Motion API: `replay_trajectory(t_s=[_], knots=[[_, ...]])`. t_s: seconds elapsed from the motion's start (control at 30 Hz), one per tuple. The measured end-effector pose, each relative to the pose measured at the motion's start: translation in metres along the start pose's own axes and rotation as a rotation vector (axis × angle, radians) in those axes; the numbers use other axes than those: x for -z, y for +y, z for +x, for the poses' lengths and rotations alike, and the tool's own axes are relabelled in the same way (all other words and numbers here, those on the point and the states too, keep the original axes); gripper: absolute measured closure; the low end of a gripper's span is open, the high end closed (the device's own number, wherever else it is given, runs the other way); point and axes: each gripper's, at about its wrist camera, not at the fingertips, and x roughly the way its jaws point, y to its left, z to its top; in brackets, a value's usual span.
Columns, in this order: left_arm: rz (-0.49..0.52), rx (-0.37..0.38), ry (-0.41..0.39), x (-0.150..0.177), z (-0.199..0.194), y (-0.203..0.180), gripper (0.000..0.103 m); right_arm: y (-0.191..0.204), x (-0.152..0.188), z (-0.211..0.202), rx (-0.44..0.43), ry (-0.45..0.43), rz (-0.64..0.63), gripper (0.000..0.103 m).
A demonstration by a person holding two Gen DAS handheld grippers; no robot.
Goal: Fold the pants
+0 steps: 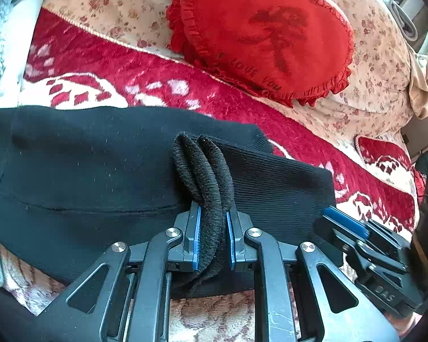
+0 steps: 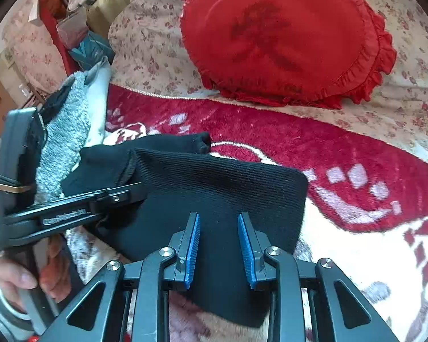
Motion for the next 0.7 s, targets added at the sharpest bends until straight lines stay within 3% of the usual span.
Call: replay_trajectory(t_s=[0.2, 0.27, 0.37, 0.53, 0.6, 0.7], knots=[[-0.016, -0.024, 0.012, -0.002, 0.001, 0.004, 0.074, 0.014, 0.019, -0.020, 0.045, 0.012, -0.075, 0.076], [-0.017, -0.025, 0.006, 0.001, 0.002, 0.006, 0.073, 0.015, 0.032, -0.007, 0.071, 0.049, -0.086, 0.076], [-0.014, -0.051, -0.006, 0.004, -0.007, 0.006, 0.072, 0.022, 0.035, -0.006, 0.107, 0.037, -0.090, 0.076], [-0.006, -0.090, -0.042, 0.011, -0.026, 0.010, 0.068, 0.029, 0.023, -0.020, 0.022, 0.015, -0.063, 0.076], [-0.007, -0.112, -0.055, 0.014, -0.034, 0.013, 0.057, 0.032, 0.021, -0.018, 0.013, 0.008, -0.059, 0.076], [-0.010, -0.131, -0.075, 0.018, -0.042, 0.018, 0.055, 0.040, 0.014, -0.011, -0.019, 0.010, -0.041, 0.076]])
